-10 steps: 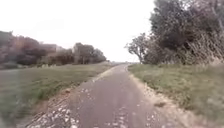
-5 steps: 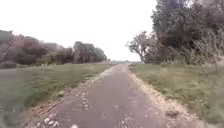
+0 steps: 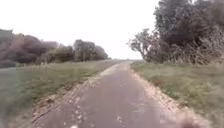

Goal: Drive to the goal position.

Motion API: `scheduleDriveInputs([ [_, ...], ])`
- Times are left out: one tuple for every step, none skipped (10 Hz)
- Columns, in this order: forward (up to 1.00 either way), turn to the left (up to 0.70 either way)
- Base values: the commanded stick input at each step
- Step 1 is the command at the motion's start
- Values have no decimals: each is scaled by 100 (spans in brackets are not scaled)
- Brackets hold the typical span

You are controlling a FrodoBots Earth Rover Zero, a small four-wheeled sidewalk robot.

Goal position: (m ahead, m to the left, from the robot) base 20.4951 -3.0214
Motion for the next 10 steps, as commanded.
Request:
scheduleDriveInputs([
  [50, 0],
  [37, 0],
  [25, 0],
  [12, 0],
  [0, 0],
  [0, 0],
  [0, 0],
  [0, 0],
  [0, 0],
  [0, 0],
])
